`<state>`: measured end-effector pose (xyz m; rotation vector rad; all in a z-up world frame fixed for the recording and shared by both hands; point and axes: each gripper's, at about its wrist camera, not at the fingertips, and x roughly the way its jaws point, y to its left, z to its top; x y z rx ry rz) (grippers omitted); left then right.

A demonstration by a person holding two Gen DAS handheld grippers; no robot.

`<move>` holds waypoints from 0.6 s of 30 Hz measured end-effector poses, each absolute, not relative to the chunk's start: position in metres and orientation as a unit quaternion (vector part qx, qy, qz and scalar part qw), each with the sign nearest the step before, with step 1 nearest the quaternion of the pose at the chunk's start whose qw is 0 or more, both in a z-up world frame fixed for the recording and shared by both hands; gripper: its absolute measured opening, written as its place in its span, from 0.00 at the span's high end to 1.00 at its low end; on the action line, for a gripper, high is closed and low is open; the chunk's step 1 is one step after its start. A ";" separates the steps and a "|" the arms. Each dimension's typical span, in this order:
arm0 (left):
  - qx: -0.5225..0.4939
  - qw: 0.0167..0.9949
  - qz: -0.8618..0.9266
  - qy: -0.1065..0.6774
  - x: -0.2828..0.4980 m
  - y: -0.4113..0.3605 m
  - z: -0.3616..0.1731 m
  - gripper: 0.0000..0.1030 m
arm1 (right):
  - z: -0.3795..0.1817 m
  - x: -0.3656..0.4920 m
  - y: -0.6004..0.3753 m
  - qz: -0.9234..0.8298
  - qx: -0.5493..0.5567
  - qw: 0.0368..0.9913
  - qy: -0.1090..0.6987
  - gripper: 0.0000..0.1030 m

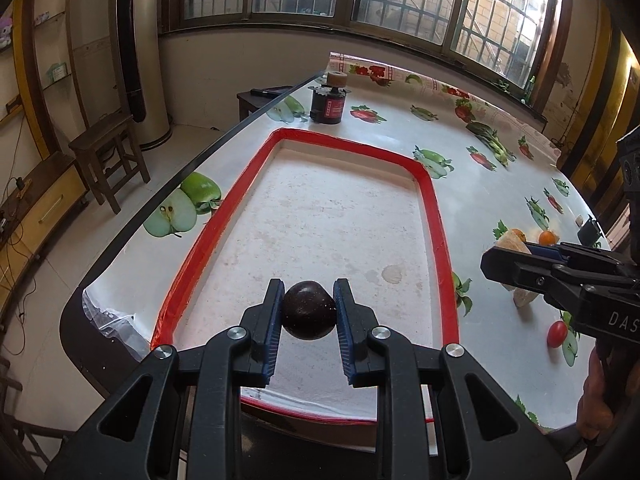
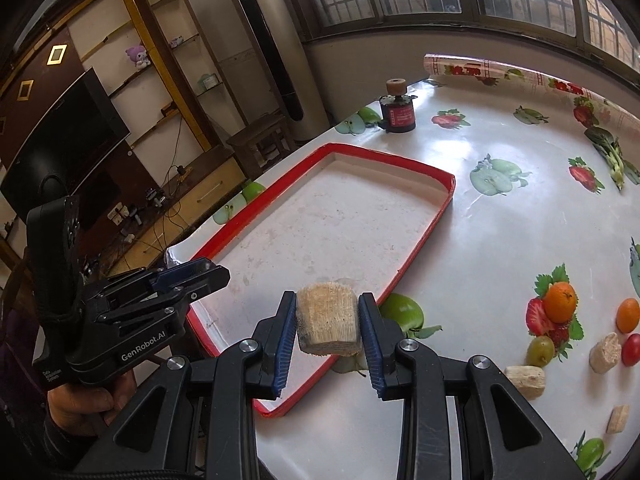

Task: Organize fruits
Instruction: 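Carry the plum and cork with both tools over the red-rimmed tray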

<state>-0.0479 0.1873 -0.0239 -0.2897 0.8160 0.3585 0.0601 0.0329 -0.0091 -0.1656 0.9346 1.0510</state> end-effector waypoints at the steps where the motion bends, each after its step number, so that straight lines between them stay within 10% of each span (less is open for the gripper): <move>1: -0.140 0.891 0.174 0.394 -0.046 0.189 -0.025 0.78 | -0.010 0.063 0.039 0.483 -0.075 0.758 0.431 0.70; 18: -0.148 0.871 0.204 0.422 -0.015 0.220 -0.056 0.78 | -0.068 0.106 0.121 0.458 -0.129 0.744 0.468 0.69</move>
